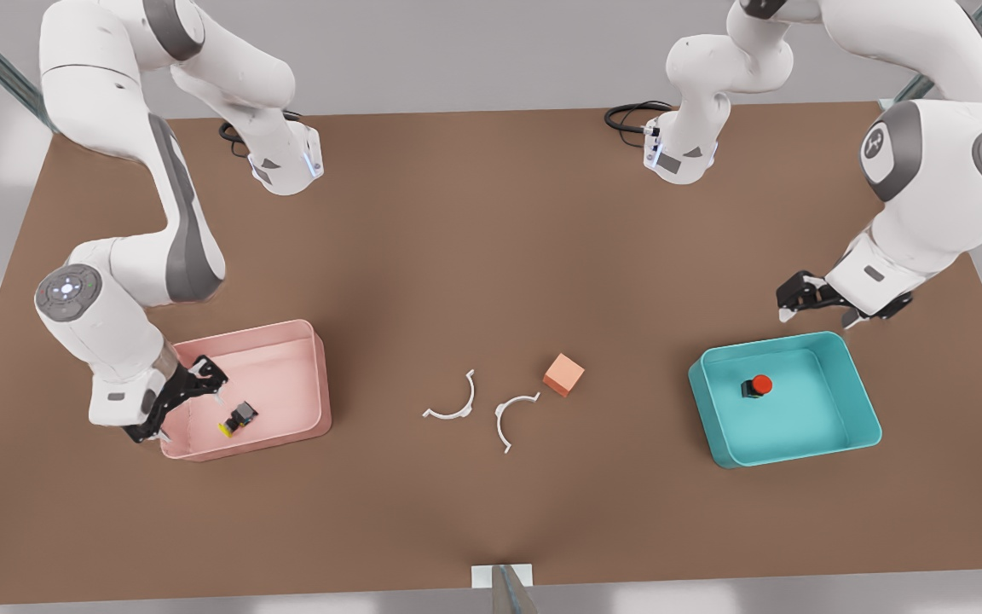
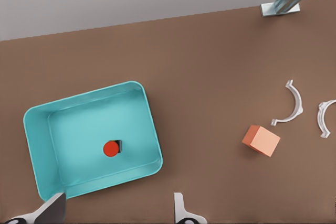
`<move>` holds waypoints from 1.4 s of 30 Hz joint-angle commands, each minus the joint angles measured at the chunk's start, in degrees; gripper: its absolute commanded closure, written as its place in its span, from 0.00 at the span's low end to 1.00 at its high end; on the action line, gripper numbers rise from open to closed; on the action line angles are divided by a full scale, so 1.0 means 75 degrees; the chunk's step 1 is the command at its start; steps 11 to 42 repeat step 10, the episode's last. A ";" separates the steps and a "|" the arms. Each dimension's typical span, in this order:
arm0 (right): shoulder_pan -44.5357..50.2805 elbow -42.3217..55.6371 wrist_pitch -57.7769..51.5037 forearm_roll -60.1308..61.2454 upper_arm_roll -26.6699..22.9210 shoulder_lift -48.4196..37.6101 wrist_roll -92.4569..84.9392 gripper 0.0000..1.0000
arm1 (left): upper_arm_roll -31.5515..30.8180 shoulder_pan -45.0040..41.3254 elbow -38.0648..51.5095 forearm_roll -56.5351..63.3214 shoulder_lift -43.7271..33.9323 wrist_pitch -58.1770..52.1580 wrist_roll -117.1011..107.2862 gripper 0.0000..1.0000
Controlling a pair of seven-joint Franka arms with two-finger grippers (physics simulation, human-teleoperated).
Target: Place the red button in the blue storage box with the left arm, and place the yellow button in the pink storage box with the right arm
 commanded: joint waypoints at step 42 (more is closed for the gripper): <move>0.1179 0.1460 -0.3720 0.1141 -0.1674 -0.0065 0.5179 0.00 | -0.0001 -0.0035 0.0012 0.0034 0.0030 -0.0824 -0.0384 0.00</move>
